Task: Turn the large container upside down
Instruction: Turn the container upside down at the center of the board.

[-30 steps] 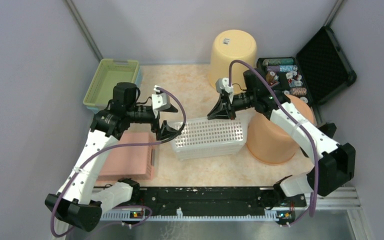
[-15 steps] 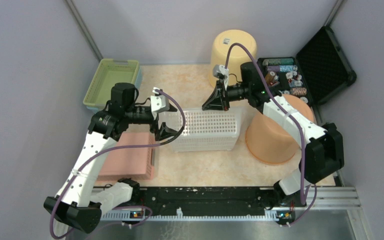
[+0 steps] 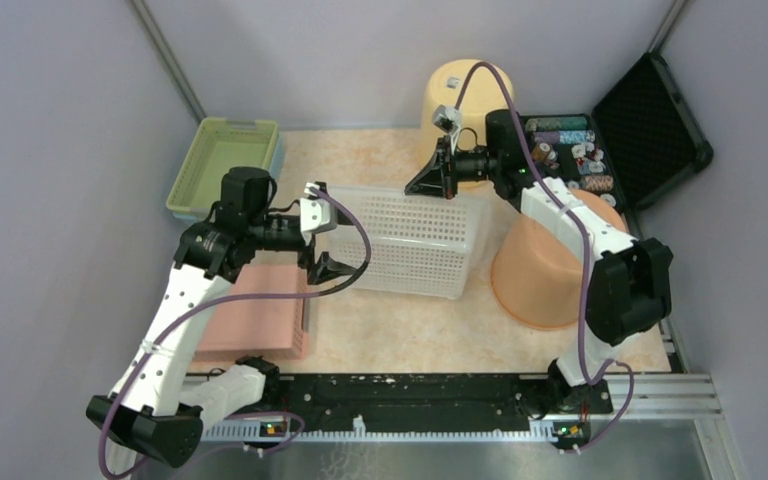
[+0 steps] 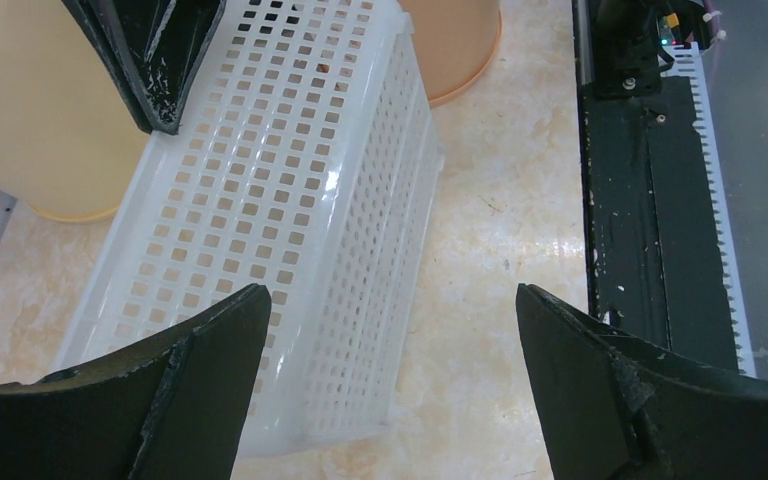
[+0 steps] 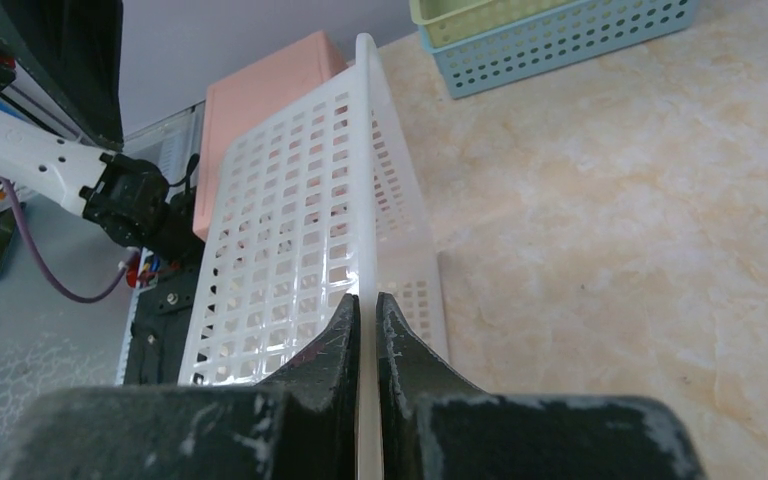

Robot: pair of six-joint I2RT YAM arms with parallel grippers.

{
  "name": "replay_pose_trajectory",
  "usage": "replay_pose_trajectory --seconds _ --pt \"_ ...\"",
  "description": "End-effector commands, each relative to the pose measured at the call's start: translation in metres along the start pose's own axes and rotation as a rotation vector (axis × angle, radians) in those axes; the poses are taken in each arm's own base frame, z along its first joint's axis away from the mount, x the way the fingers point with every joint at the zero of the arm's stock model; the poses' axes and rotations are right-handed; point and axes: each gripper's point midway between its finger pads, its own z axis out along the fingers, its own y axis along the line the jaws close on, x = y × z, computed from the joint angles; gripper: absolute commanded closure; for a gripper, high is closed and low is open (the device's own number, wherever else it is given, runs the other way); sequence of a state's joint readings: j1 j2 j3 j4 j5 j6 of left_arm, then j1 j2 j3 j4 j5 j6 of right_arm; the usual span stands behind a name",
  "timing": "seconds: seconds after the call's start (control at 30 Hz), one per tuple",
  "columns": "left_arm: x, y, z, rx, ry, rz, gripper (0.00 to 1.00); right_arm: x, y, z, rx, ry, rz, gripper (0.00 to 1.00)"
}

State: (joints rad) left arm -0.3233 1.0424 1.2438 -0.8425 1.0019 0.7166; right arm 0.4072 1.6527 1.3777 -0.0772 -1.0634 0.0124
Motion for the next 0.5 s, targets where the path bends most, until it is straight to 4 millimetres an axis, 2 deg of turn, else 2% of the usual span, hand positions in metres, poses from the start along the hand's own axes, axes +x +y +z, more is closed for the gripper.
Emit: replay_pose_trajectory --seconds 0.0,0.3,0.47 --pt "-0.008 -0.001 -0.003 0.002 -0.021 0.066 0.01 0.018 -0.022 0.002 0.078 0.041 0.093 1.0" --pt "0.03 0.03 0.004 -0.113 0.074 0.124 0.01 0.016 -0.039 0.006 0.092 0.051 0.109 1.0" --pt "0.039 0.053 0.006 -0.221 0.094 0.088 0.01 0.017 -0.042 0.009 0.085 0.054 0.114 1.0"
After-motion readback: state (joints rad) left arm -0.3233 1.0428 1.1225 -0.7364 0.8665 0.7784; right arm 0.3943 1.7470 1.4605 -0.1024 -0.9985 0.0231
